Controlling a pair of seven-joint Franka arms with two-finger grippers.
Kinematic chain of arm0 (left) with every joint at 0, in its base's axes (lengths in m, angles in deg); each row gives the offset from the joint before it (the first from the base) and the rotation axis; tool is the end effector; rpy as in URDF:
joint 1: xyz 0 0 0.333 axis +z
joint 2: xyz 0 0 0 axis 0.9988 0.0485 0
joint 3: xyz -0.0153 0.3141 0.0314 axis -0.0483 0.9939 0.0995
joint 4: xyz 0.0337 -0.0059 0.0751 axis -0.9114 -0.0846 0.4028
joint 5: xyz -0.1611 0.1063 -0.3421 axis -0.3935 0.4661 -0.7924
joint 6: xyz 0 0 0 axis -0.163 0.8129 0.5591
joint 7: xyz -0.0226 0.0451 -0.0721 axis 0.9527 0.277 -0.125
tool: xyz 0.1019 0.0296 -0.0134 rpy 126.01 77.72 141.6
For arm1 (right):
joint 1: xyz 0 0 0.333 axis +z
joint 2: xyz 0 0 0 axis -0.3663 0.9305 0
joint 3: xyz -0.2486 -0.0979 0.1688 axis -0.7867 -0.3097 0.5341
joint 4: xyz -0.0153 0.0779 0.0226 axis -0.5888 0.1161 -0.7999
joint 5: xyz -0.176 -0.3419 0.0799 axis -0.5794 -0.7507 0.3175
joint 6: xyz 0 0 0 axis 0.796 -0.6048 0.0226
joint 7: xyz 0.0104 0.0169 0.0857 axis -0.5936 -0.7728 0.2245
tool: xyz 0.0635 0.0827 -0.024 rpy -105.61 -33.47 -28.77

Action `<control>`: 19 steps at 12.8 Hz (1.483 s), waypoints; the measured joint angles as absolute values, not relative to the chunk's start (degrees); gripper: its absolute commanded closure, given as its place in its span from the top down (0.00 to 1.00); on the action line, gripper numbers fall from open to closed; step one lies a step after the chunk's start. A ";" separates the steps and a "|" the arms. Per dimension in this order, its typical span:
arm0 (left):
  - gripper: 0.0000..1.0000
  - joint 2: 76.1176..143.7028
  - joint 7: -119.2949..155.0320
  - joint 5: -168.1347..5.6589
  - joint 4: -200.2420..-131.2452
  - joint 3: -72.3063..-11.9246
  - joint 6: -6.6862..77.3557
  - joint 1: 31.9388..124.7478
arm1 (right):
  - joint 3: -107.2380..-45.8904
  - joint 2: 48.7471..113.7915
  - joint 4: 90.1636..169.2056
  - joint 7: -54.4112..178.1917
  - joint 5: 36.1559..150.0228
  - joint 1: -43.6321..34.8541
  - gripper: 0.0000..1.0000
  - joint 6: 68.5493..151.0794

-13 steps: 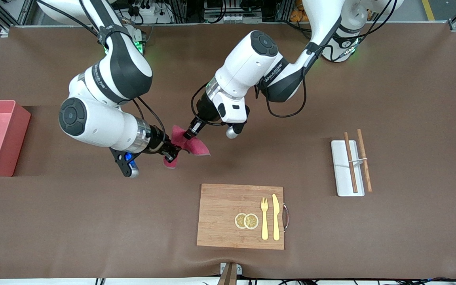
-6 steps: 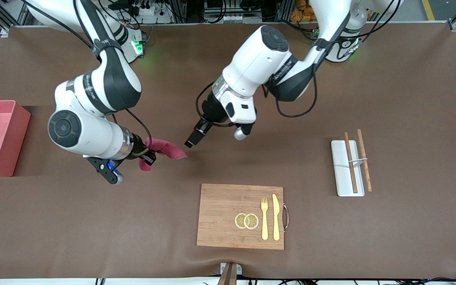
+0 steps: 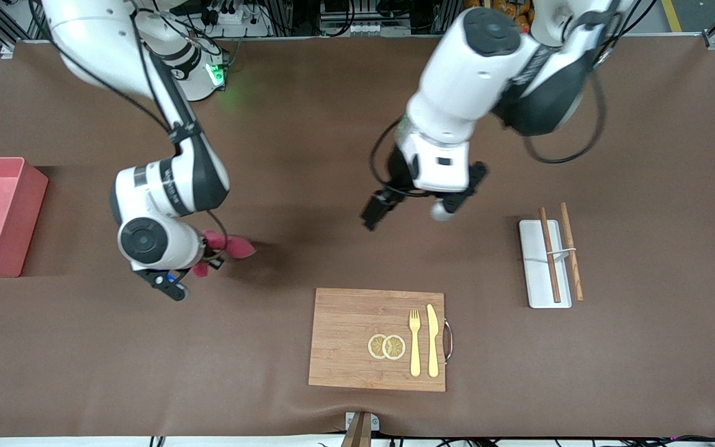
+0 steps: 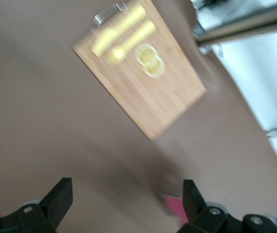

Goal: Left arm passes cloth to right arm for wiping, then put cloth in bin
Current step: 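Open the left gripper and withdraw it while the right gripper holds cloth, then sweep the held cloth across the table with the right gripper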

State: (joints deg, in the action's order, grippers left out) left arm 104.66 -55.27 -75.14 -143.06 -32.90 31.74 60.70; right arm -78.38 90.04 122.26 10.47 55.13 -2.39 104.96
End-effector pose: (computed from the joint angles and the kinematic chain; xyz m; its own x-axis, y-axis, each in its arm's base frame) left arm 0.5720 -0.3894 0.5585 0.7017 0.7106 -0.0524 0.6910 -0.6607 0.2933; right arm 0.6496 0.1451 0.2902 0.8251 -0.5570 -0.0948 -0.5286 -0.8202 0.2191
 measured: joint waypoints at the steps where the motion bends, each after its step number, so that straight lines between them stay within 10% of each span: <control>1: 1.00 103.29 -49.66 -75.10 -143.05 -32.80 26.96 63.47 | -78.51 90.05 123.73 12.98 54.57 -4.81 0.00 108.05; 11: 1.00 94.40 -12.53 -75.04 -143.55 -32.63 3.13 83.83 | -78.84 94.29 126.13 61.54 48.84 -39.17 0.00 132.11; 19: 1.00 90.58 4.96 -71.96 -144.03 -32.69 2.62 90.44 | -79.37 88.31 122.69 78.12 46.06 -43.60 0.00 127.73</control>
State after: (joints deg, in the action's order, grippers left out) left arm 90.58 4.96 -71.96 -144.03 -32.69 2.62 90.44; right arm -79.37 88.31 122.69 78.12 46.06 -43.60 127.73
